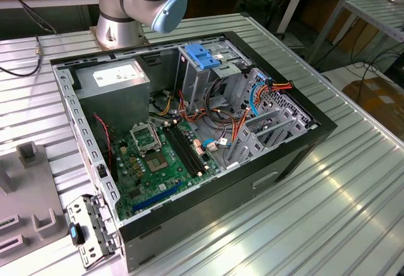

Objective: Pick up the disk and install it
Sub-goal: 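Pick up the disk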

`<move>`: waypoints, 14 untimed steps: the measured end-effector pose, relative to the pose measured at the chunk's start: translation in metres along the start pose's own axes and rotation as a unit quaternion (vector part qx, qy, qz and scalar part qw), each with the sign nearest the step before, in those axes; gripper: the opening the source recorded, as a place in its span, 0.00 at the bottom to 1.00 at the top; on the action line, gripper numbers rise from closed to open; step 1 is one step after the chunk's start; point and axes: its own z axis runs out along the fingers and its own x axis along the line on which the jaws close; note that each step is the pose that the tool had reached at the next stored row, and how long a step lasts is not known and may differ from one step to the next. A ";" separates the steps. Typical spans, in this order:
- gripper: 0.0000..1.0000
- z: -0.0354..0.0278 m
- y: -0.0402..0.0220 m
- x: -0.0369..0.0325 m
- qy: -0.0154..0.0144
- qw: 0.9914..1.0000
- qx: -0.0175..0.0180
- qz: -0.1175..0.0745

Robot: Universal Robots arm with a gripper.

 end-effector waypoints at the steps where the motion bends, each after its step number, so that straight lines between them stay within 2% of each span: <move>1: 0.52 0.0027 0.0000 0.0000 0.000 1.000 0.000 0.000; 2: 0.52 0.0045 0.0000 0.0000 0.000 1.000 0.000 0.000; 3: 0.52 0.0219 0.0002 0.0000 -0.001 1.000 0.000 0.000; 4: 0.44 0.0221 0.0002 -0.0016 -0.001 1.000 0.000 0.000; 9: 0.44 0.0223 0.0002 -0.0031 -0.001 1.000 0.000 0.000; 11: 0.42 0.0223 0.0002 -0.0031 -0.001 1.000 0.000 0.000; 12: 0.37 0.0223 0.0002 -0.0031 -0.001 1.000 0.000 0.000; 14: 0.37 0.0223 0.0002 -0.0031 -0.001 1.000 0.000 0.000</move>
